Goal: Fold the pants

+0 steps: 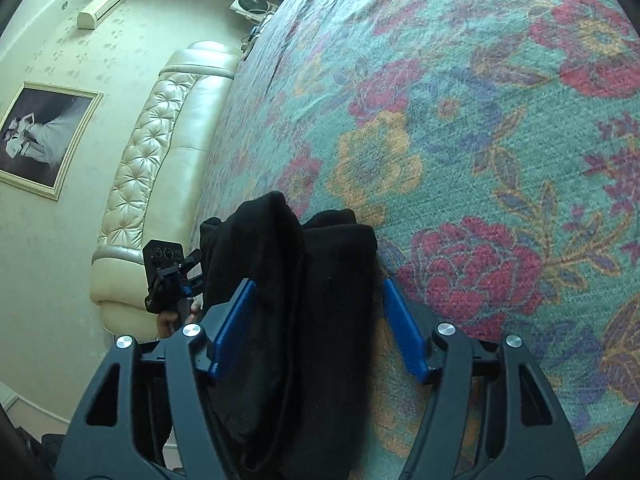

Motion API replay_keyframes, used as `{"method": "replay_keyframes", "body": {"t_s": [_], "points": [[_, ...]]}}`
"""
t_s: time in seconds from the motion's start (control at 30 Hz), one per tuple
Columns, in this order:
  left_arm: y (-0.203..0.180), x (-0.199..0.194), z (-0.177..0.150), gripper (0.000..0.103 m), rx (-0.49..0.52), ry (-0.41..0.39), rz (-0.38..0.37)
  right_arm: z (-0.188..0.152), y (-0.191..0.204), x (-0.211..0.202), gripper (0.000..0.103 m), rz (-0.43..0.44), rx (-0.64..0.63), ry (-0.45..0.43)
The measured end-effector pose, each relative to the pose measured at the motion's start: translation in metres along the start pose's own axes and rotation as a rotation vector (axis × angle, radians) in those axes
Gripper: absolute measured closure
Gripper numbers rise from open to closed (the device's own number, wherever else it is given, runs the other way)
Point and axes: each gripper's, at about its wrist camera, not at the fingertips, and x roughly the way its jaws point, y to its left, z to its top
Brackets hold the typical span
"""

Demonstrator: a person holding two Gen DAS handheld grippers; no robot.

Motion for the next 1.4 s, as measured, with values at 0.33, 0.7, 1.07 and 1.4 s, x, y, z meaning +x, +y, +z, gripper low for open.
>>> {"method": "replay_keyframes", "body": {"t_s": [0.33,0.7,1.07,1.4], "points": [[0.0,0.004,-0.003,0.065,0.043,0.018,0.047,0.003,-0.001,0.008,0.067,-0.011,-0.013,-0.005],[0.009,-0.025,-0.017,0.058,0.018,-0.043,-0.023,-0.008,-0.008,-0.005,0.049,0.059,0.011,0.0],[-0.012,-0.047,-0.079,0.05,0.035,-0.005,-0.007,-0.066,0.006,-0.014,0.031,0.07,-0.013,0.113],[-0.022,-0.031,-0.086,0.055,0.068,-0.021,0.062,-0.075,0.005,-0.01,0.064,0.038,-0.021,0.132]]}}
